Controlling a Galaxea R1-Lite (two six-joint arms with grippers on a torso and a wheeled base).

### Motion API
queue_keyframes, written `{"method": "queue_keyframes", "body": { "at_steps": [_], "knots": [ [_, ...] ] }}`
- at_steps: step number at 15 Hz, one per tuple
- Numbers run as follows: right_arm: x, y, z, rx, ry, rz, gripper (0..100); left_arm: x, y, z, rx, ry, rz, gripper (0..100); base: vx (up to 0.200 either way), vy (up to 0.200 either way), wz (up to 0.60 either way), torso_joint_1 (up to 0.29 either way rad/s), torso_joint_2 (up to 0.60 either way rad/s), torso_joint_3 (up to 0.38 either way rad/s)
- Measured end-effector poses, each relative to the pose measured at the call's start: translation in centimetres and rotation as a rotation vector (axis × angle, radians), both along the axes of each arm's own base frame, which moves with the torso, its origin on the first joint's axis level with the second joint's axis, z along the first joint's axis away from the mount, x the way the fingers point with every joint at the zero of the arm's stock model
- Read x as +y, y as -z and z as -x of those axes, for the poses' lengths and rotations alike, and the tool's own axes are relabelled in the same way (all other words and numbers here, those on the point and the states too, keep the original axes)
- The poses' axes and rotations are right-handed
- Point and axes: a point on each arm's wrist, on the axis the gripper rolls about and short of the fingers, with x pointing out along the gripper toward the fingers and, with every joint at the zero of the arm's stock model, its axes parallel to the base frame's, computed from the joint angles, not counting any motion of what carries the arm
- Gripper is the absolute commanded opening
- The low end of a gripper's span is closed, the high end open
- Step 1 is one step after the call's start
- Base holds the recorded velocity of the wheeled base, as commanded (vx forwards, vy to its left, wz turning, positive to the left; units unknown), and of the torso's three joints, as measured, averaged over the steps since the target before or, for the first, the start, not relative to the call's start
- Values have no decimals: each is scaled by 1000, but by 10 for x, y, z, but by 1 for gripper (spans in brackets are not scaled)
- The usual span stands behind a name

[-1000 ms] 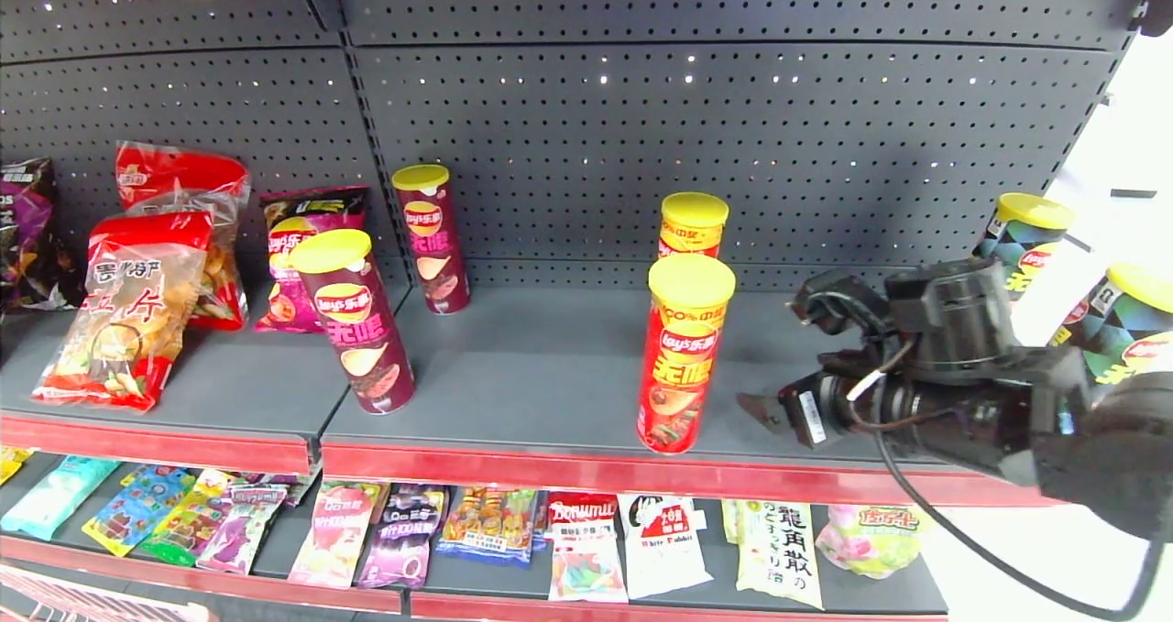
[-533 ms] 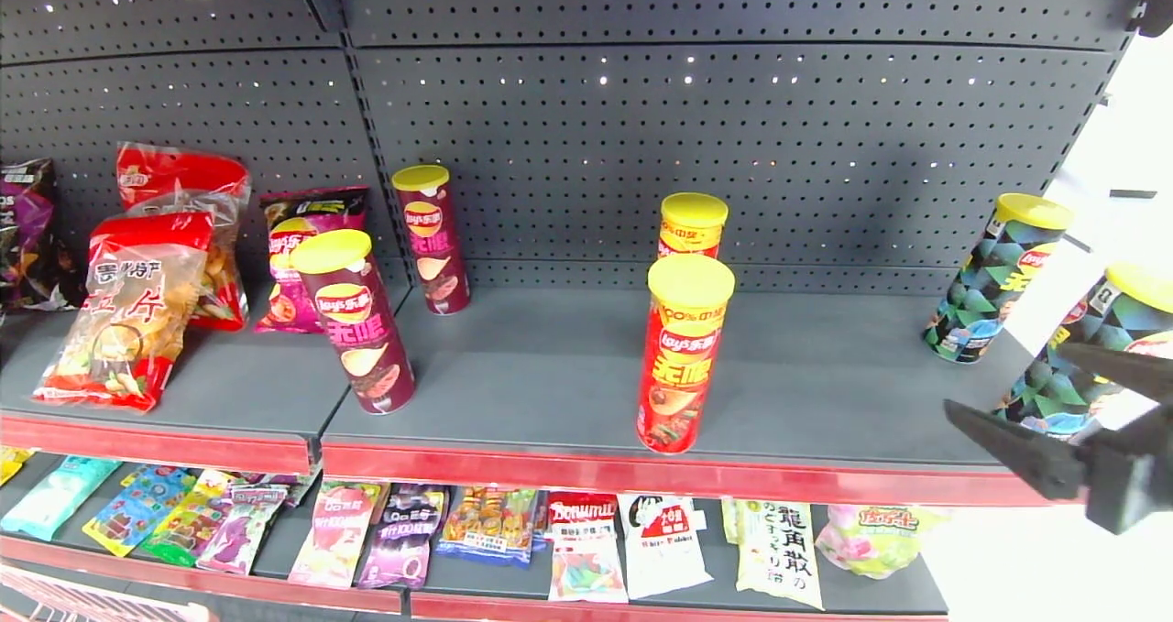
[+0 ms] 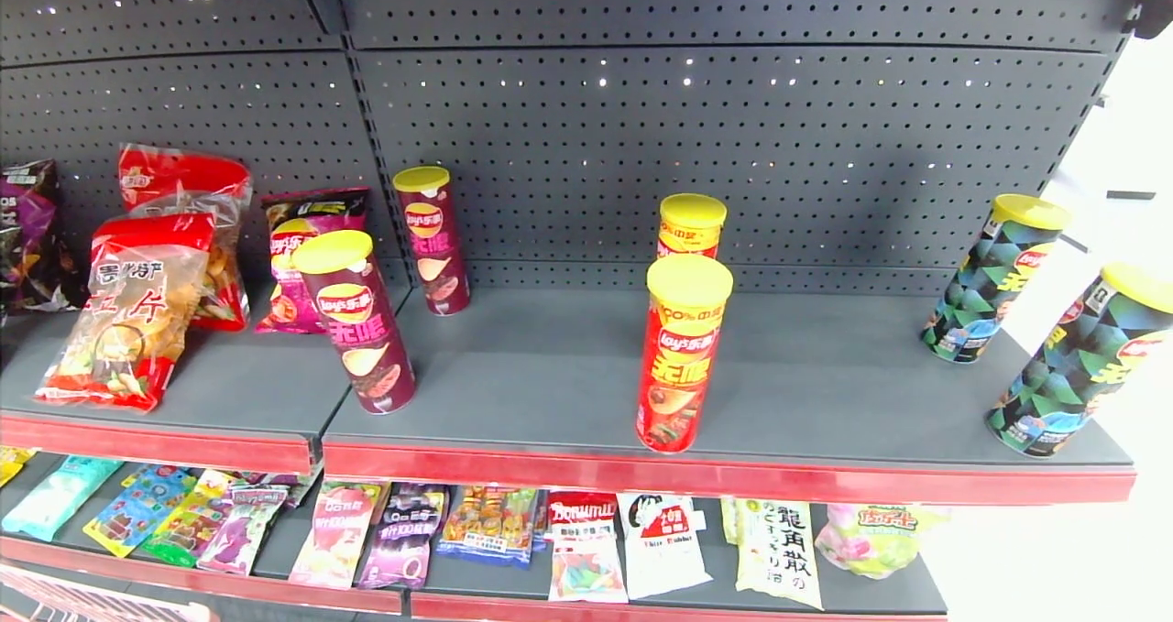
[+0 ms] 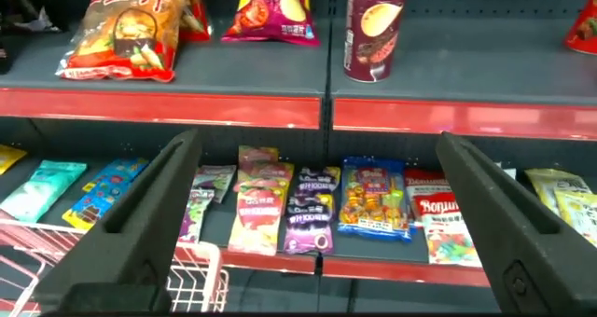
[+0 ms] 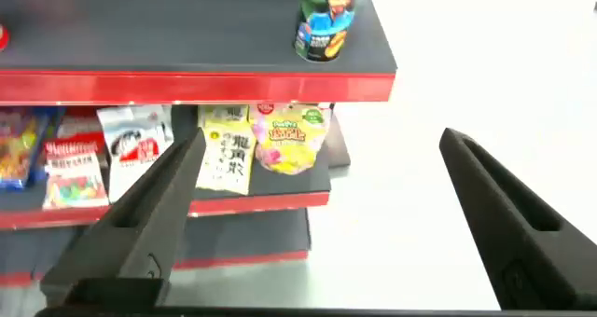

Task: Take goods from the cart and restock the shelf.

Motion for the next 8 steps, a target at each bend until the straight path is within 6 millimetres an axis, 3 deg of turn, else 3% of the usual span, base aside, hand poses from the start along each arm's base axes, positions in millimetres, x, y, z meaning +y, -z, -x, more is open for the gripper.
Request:
{"method": "queue_keyframes", "body": {
  "at_steps": [4,6,8],
  "knots": [
    [3,51,-2,-97,-90,-38,100,0,0,0,-1,16,19,100,0,0,0,0,0,0],
    [9,63,-7,-171,-309,-92,100,0,0,0,-1,17,24,100,0,0,0,0,0,0],
    [10,70,-9,-220,-325,-78,100,0,0,0,-1,18,26,100,0,0,0,0,0,0]
  ]
}}
